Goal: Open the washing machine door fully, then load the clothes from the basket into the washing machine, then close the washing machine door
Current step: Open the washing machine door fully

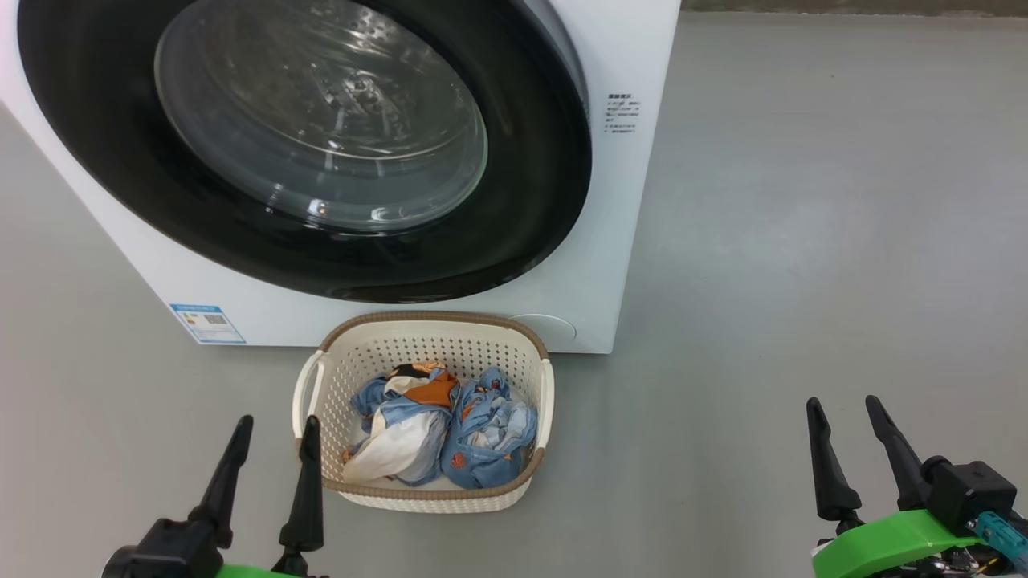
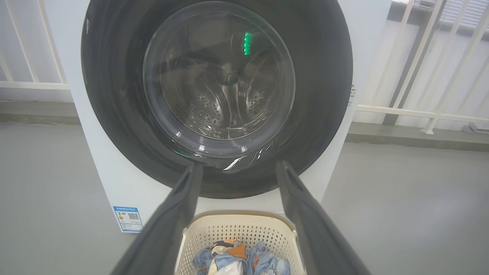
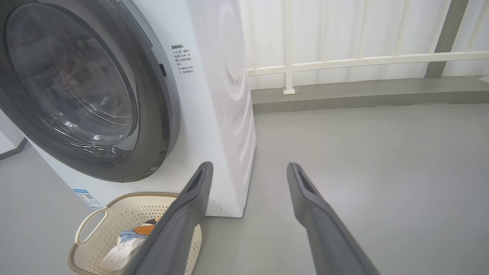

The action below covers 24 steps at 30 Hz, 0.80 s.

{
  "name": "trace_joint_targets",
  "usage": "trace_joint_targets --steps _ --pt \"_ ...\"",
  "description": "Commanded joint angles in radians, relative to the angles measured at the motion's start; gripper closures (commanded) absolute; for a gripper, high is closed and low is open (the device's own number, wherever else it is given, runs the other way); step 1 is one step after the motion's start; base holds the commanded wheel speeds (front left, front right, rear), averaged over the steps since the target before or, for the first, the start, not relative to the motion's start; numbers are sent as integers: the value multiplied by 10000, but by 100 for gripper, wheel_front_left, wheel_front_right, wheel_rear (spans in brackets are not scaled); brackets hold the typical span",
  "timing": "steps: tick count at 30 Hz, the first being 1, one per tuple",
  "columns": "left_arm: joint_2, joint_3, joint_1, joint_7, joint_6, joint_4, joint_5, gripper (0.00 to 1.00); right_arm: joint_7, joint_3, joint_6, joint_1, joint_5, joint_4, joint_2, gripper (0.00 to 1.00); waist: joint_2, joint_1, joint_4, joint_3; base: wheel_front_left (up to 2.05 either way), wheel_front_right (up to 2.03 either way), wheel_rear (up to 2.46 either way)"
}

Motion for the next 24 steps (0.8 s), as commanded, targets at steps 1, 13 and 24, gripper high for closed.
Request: trace_joint_targets --steps 1,13,24 --pt "97 293 -273 -65 -21 -245 37 0 -122 269 56 -274 -66 -255 -127 0 0 0 12 -7 30 30 -61" --pt "97 281 -169 -65 -21 -119 -146 0 -122 631 56 -462 293 -241 -195 100 0 0 73 -138 4 4 -7" --pt "97 195 -116 -65 -21 -100 -314 0 -122 833 56 -2420 4232 -951 37 100 0 0 -20 -194 0 0 0"
